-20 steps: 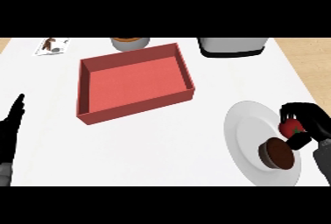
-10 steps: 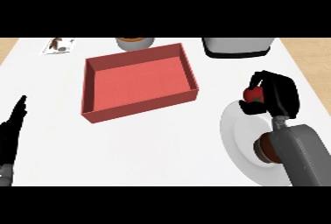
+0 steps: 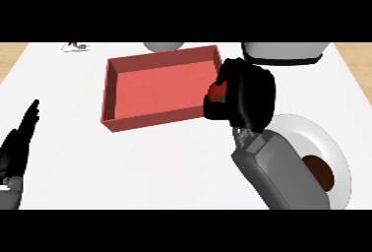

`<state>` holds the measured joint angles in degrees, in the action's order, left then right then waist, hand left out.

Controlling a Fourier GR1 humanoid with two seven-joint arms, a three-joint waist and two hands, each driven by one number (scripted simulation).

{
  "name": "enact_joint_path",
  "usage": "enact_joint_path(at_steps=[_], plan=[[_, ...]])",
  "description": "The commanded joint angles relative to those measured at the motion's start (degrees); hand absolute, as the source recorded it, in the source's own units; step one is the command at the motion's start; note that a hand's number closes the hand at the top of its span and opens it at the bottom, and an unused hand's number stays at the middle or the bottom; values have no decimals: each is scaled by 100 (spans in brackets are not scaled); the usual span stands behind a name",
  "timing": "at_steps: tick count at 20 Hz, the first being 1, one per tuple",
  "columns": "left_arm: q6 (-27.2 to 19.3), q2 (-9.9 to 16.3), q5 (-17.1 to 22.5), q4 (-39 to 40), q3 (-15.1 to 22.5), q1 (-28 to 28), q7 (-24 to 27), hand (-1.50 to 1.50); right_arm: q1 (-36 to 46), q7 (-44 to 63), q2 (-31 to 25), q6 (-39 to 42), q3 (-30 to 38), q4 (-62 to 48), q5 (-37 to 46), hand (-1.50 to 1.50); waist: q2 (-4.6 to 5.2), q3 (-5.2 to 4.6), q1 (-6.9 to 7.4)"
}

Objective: Pick the tomato from the plate and place it in the cardboard box

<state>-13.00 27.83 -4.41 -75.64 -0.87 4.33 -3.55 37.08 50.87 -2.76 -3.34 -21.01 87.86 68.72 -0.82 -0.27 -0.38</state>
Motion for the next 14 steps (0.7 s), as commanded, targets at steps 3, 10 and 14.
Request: enact_joint_path(at_steps=[3,10,14], plan=[[120,-70,-29,216,-37,486,14,0,1742,1324,267,-252,-19,-999,-356,150,105,21,171],[63,-278,-205,413,85,487,170,0,2650,1149,273,-1440,370,-2781,-1293,150,156,19,291],[310,-128,-54,124,6,306,195,0,3267,438,274,-1949,1095,-4048,-1453,150,182,21,420]])
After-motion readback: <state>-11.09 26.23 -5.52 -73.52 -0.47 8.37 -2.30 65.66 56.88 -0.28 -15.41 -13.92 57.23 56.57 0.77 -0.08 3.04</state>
